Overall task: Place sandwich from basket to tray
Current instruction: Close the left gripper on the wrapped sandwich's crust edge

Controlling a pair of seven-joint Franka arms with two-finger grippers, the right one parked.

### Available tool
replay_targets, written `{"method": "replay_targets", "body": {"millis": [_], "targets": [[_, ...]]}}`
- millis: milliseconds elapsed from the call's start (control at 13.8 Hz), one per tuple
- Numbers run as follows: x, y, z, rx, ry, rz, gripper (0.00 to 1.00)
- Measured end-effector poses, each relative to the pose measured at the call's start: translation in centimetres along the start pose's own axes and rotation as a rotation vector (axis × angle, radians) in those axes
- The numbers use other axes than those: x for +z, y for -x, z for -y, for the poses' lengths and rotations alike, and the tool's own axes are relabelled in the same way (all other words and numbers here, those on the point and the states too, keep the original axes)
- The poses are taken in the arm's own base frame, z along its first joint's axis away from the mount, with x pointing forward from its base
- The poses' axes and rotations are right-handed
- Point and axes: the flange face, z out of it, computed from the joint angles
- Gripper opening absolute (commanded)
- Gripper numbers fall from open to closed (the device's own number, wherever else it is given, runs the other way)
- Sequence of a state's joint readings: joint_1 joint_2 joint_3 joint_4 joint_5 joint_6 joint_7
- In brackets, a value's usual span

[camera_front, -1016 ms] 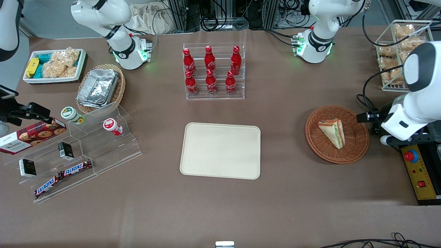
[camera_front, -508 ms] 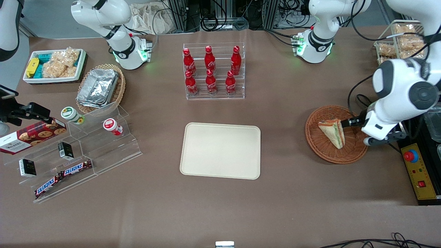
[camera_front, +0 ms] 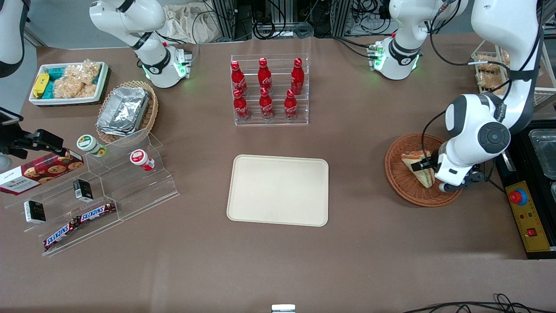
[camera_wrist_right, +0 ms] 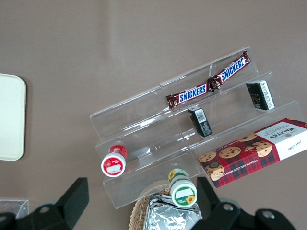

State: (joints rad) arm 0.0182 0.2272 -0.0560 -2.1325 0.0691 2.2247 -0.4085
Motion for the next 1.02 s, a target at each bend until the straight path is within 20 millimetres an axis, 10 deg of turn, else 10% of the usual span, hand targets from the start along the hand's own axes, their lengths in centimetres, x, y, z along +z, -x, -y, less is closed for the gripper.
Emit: {"method": "replay_targets", "body": {"millis": [726, 1016], "targets": [[4.9, 0.5, 0.4, -0.049, 0.016, -0.004, 0.89], [6.0, 0.5, 0.3, -0.062, 0.021, 0.011, 0.33]]}}
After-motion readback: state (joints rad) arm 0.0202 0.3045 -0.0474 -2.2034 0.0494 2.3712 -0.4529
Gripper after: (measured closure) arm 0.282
